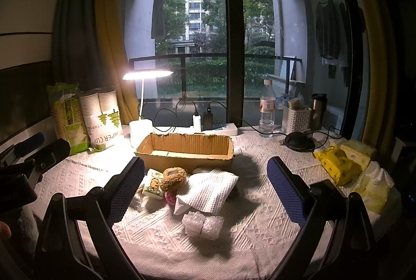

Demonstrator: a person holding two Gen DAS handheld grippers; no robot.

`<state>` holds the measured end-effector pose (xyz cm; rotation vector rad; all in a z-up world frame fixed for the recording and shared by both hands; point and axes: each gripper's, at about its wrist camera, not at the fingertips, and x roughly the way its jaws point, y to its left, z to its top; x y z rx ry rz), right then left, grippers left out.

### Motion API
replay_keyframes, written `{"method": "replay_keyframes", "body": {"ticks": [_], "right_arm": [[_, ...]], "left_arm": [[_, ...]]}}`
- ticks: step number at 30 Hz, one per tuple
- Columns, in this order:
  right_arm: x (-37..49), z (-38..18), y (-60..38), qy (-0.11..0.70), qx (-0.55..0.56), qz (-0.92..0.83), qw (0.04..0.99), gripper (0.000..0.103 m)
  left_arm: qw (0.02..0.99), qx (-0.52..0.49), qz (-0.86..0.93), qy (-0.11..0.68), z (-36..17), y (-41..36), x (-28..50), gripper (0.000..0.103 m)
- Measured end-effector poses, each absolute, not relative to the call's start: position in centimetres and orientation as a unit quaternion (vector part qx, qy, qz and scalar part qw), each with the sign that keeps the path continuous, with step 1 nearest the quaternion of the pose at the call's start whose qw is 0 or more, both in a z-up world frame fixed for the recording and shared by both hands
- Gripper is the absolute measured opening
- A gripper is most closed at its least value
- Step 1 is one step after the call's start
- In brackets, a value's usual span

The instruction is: Organize soft objects

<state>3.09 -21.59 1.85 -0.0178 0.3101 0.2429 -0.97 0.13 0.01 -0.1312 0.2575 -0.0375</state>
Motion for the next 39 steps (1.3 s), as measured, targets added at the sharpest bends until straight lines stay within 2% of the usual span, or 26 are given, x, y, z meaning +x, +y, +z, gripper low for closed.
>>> {"method": "replay_keyframes", "body": {"ticks": [39], "right_arm": [[3.67,1.15,-21.67,0.165,-0.004,0.121,0.979,0.097]], "left_arm": [[0.988,-0.059,-0.022,0.14,-0.31,-0.66,-0.35,0.102]]}}
